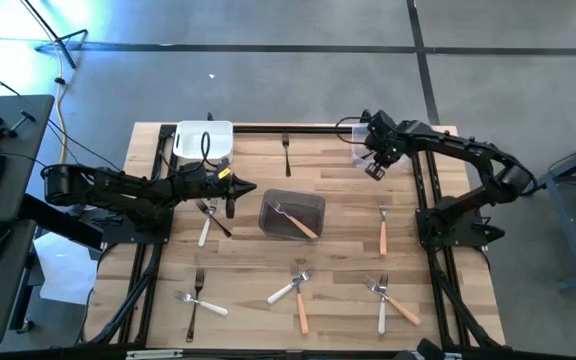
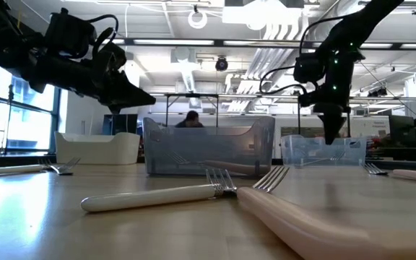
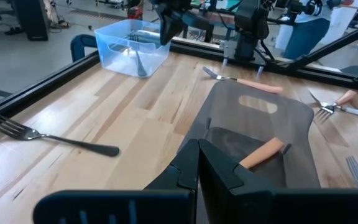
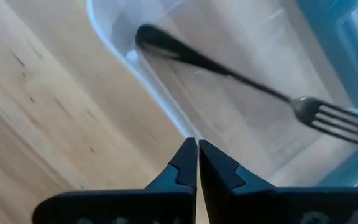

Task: Sort silverware by color (type)
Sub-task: Adjust the white bin, then adjust the black bin

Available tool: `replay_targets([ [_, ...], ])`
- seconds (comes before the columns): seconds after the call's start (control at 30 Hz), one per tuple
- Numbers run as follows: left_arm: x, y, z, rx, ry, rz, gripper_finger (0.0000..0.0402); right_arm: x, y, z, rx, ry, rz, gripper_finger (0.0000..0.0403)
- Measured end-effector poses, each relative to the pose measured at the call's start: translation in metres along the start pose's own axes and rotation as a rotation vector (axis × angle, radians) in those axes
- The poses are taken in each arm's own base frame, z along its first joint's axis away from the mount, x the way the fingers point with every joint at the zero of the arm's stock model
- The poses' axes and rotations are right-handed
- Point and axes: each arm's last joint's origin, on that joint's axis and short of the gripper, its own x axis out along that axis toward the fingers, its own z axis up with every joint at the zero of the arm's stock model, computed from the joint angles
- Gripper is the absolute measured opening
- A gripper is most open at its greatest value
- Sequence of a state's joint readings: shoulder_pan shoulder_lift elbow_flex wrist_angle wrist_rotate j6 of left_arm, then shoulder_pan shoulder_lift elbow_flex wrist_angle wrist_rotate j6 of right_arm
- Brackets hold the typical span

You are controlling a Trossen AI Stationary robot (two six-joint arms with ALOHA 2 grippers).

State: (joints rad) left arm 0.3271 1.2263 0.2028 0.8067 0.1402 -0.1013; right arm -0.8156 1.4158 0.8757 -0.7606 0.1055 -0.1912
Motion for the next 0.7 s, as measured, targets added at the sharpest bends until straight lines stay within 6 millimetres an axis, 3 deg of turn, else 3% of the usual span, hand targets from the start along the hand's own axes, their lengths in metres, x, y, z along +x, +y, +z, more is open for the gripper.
replay_targets([
  [0.17,0.000,0.000,0.000,-0.003,0.000,0.000,0.0000,-0.022,0.000,0.011,-0.012,-0.075,-0.017,0.0000],
  [0.3,0.000,-0.001,0.000,-0.015,0.006,-0.024,0.0000,-0.044,0.018,0.012,-0.040,-0.139,0.013,0.0000],
  [0.7,0.000,-0.002,-0.002,-0.023,0.026,-0.064,0.0000,-0.061,0.146,-0.009,-0.253,-0.358,0.426,0.0000],
])
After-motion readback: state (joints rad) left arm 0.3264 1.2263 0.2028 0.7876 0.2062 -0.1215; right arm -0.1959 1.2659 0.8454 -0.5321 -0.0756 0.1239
